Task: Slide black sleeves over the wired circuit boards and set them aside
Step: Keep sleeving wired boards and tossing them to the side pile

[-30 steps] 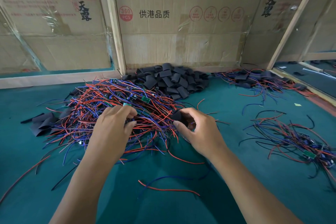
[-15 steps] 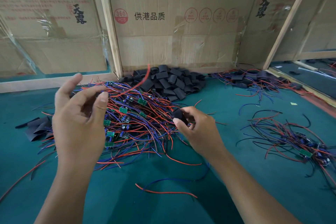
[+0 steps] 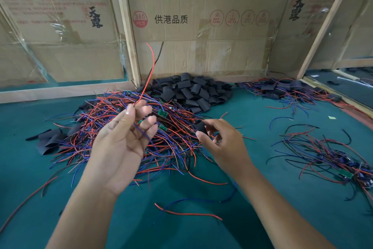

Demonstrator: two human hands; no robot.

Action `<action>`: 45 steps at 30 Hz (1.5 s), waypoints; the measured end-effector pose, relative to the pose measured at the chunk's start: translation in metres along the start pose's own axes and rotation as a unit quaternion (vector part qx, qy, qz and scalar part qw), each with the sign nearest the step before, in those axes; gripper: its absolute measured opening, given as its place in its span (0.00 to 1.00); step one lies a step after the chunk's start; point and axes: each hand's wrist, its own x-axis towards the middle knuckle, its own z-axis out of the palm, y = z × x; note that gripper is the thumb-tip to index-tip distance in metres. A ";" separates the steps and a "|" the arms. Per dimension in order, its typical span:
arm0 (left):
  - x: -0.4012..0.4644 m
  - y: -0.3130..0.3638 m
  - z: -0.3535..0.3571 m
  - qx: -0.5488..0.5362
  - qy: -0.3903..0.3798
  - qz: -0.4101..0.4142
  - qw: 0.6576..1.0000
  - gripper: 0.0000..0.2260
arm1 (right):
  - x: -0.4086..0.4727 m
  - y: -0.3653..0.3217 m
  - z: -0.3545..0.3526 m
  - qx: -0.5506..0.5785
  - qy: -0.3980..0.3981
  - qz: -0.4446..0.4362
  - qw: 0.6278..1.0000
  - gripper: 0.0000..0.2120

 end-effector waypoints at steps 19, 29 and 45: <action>0.009 0.002 -0.013 -0.298 0.077 0.025 0.951 0.12 | -0.014 -0.015 0.016 0.103 -0.346 -0.018 0.933 0.10; 0.008 -0.003 -0.011 -0.279 0.067 0.028 0.957 0.12 | -0.016 -0.023 0.014 0.208 -0.324 -0.003 0.923 0.12; 0.002 -0.030 -0.002 -0.226 0.006 -0.020 0.974 0.12 | -0.015 -0.029 0.008 0.093 -0.124 -0.096 0.983 0.09</action>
